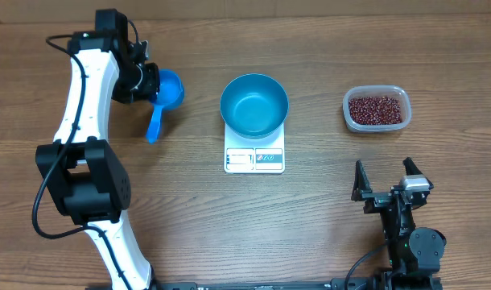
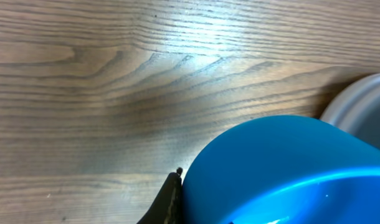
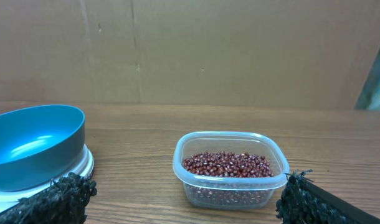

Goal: Scoop item into bowl and weigh 150g on scale
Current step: 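Carry the blue scoop with the left gripper over the teal bowl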

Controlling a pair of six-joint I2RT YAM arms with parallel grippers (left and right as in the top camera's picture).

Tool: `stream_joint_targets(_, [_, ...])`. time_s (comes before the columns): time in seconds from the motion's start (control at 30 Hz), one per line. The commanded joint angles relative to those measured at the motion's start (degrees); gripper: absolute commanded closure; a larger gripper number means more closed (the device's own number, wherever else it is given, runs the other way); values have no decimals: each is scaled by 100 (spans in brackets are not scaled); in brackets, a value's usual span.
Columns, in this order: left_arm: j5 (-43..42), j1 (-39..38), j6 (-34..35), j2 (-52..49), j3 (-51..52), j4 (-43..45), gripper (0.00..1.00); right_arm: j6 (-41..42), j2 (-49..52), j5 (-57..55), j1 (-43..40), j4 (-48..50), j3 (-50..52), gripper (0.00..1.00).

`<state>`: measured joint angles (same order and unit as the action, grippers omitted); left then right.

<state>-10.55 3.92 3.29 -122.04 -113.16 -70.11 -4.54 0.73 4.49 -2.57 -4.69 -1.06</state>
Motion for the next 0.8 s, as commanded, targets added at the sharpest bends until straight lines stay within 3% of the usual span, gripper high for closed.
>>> stream_joint_targets(0.0, [-96,-15,122,35,-538,-227,96,-24,-57,11,24,26,61,0])
stream_joint_targets(0.27, [-92,-153,656,35,-1690,-1132,96,-22,-57,11,24,26,61,0])
stream_joint_targets(0.4, [-164,-369,1241,35,-2146,-1471,96,-24,-57,11,24,26,61,0])
stream_joint_targets(0.5, [-518,-592,1593,35,-2341,-1526,96,-24,-57,11,24,26,61,0])
stream_joint_targets(0.6, [-994,-824,2444,35,-2363,-1556,96,-24,-57,11,24,26,61,0])
stream_joint_targets(0.77, [-1604,-1176,2905,35,-2361,-1554,96,-24,-57,11,24,26,61,0])
